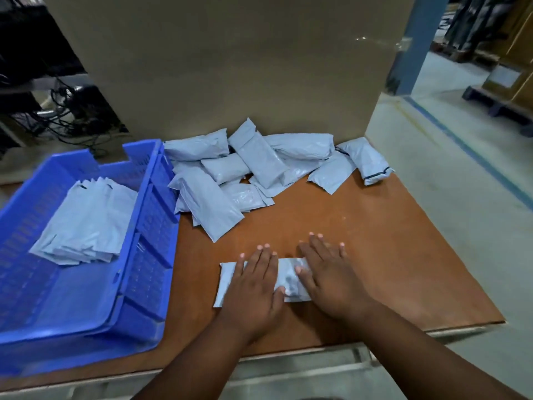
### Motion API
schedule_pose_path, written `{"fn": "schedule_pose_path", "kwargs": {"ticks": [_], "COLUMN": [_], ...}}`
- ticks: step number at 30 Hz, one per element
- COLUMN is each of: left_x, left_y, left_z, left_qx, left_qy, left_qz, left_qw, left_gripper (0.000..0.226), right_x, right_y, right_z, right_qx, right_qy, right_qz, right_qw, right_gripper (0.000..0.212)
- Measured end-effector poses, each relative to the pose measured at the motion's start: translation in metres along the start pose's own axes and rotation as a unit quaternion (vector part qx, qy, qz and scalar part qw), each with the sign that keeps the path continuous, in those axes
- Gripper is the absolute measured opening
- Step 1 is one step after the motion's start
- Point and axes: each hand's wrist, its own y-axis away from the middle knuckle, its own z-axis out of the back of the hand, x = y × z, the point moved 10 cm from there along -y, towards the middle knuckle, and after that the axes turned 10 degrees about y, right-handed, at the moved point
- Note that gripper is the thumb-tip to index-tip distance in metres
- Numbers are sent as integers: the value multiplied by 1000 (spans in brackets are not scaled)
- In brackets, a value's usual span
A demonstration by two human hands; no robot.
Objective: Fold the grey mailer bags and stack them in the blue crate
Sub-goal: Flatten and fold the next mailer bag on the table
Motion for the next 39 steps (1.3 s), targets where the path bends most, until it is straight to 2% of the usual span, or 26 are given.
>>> {"fn": "schedule_pose_path", "kwargs": {"ticks": [3, 6, 12, 28, 33, 39], "left_x": [-10, -7, -20, -22, -19, -9], "left_y": [-17, -23, -1, -9, -11, -11], "left_z": [-9, -25, -28, -29, -35, -38], "left_qx": [21, 52, 10, 2, 30, 70], "left_qy": [-14, -21, -17, -11, -15, 3], "left_qz": [15, 34, 18, -3, 19, 42], "left_qw": [1000, 998, 1000, 1000, 999, 997], "left_gripper": [67, 64, 66, 66, 68, 68], "right_x": [0, 16, 19, 20, 21, 19], "right_y": [-14, -15, 7, 0, 2, 2], "right_z": [5, -15, -27, -42, -38, -37], "right_qx": [-19, 12, 5, 28, 24, 59], "right_qy": [20, 15, 30, 48, 44, 62], "right_qz": [-2, 45, 86, 79, 80, 71], "right_qw": [1000, 999, 996, 995, 996, 994], "right_gripper": [69, 70, 69, 71, 70, 71]}}
